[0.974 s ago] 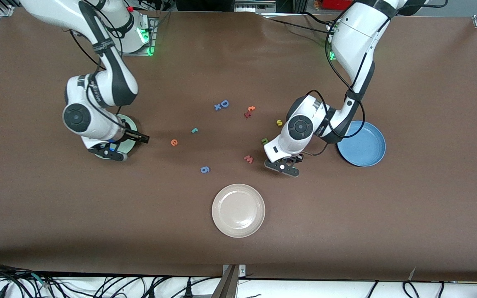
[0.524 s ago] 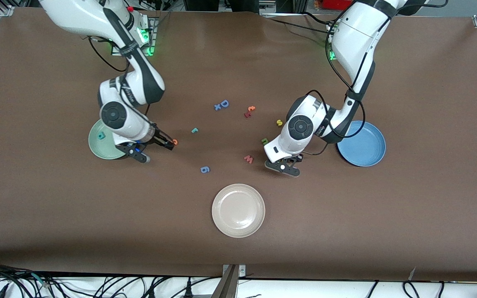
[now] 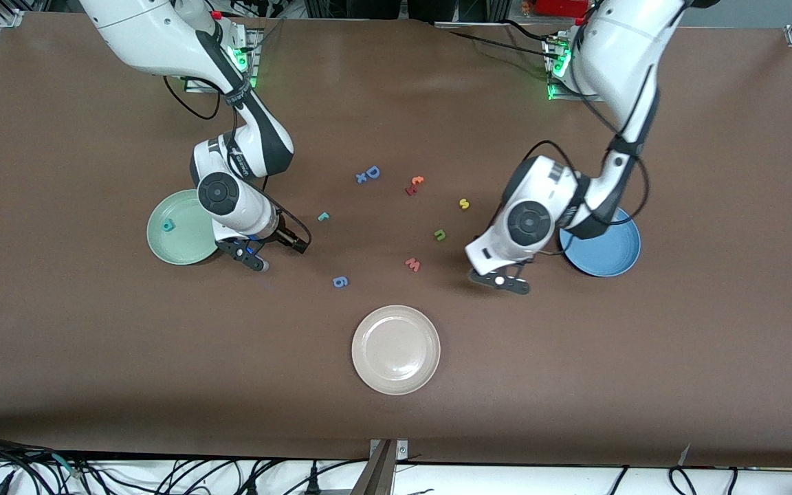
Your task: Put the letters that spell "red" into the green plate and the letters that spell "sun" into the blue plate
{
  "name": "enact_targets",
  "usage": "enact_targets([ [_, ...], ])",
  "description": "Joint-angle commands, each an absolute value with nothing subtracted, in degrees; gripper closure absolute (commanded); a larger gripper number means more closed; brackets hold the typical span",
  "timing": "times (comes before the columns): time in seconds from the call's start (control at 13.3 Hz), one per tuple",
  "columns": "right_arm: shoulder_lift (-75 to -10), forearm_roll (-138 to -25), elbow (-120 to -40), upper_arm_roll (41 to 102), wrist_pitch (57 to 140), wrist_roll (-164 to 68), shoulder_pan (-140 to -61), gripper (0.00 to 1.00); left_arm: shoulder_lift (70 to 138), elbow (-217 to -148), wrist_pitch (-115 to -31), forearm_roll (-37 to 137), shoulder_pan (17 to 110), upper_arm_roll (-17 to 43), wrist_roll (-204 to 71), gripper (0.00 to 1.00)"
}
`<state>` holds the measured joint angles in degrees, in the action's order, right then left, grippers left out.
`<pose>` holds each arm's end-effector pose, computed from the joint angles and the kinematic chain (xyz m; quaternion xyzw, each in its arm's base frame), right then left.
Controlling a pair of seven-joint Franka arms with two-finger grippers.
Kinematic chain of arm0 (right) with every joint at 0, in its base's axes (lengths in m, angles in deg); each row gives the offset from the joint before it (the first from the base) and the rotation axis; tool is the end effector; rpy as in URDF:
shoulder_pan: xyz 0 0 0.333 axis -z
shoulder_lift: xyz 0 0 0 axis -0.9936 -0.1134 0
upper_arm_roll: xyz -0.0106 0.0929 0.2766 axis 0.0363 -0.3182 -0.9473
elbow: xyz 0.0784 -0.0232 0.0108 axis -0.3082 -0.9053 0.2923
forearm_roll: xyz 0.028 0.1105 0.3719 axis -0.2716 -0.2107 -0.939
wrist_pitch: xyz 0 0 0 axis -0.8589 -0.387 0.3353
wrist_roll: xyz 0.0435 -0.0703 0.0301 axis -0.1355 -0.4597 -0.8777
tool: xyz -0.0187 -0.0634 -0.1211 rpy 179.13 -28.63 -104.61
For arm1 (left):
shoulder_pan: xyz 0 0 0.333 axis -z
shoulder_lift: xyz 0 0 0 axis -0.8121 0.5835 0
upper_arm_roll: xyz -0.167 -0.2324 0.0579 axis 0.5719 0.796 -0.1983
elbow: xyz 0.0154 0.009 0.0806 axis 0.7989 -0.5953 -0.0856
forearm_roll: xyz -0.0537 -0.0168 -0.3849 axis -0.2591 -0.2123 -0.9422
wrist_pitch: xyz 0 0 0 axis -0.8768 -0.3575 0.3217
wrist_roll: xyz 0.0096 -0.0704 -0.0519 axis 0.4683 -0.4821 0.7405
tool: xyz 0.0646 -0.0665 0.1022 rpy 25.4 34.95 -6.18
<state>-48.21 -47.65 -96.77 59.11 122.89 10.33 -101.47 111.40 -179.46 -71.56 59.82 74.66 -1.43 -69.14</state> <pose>0.5216 0.2445 0.1383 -0.9601 0.2717 0.0652 0.0065 0.5721 -0.2508 0.1991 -0.9840 0.1300 0.1196 0.0236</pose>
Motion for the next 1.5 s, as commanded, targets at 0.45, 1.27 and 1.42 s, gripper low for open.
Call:
enact_targets([
  [0.45,-48.7,-48.4,-100.0,58.9,126.9,12.0,-101.9,0.38,95.7,-202.3,-79.0,60.9,63.1,-0.9,-63.8,0.83],
  [1.27,-43.0,-48.2,-98.3,59.6,116.8,9.1,-101.7,0.95,90.3,-219.2,-97.6,61.0,55.6,-0.9,-61.5,0.83],
  [1.42,-40.4,-48.2,-97.4,62.5,110.8,4.8,-101.5,0.95,90.6,-219.0,-97.6,61.5,54.4,-0.9,-60.8,0.29],
])
